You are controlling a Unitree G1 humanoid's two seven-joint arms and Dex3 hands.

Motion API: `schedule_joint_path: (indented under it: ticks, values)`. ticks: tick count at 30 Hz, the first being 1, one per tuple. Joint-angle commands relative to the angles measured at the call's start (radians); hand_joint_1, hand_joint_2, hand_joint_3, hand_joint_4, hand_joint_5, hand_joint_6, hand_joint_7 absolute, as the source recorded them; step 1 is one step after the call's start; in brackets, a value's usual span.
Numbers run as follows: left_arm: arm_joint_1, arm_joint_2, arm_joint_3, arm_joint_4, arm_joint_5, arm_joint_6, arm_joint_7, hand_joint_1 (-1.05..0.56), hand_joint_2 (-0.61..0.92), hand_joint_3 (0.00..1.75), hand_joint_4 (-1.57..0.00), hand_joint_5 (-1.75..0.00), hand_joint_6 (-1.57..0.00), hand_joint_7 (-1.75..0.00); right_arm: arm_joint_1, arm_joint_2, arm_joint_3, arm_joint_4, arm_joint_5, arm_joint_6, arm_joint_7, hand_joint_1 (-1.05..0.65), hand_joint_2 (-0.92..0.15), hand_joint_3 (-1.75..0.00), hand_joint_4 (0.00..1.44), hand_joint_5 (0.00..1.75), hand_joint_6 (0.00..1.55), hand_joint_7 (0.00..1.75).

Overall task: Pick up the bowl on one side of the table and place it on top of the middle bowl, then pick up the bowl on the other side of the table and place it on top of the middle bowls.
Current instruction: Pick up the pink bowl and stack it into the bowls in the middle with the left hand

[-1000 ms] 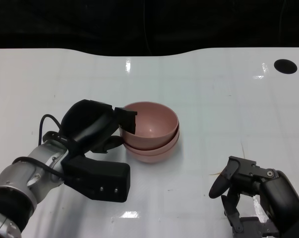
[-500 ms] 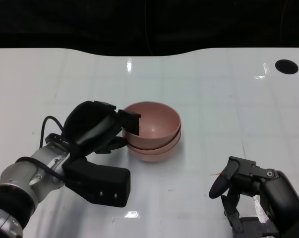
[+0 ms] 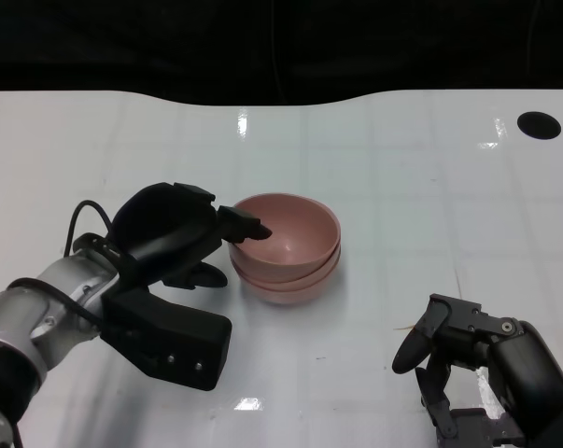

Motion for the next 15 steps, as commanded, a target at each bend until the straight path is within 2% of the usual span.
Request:
schedule_joint_path:
  ticks: [1,6,15]
  values:
    - [0.029,0.046,0.026,-0.085,-0.025,0.022,-0.081,-0.55,0.92,0.02,-0.39,-0.28,-0.40,0.00,0.002,-0.001,-0.003,-0.003,0.004,0.006,-0.006,0.03,-0.32,-1.41,0.78,1.69,0.75,1.40]
    - [0.066,0.086,0.069,-0.209,-0.049,0.029,-0.143,-0.64,0.92,0.11,-0.32,-0.19,-0.34,0.00,0.001,-0.001,-0.001,-0.005,-0.001,0.012,-0.007,0.02,-0.32,-1.41,0.78,1.70,0.75,1.40]
    - [0.131,0.118,0.153,-0.302,-0.108,0.027,-0.172,-0.70,0.92,0.14,-0.31,-0.20,-0.33,0.00,0.000,-0.003,-0.003,0.000,0.000,0.006,-0.006,0.00,-0.32,-1.41,0.77,1.70,0.75,1.40]
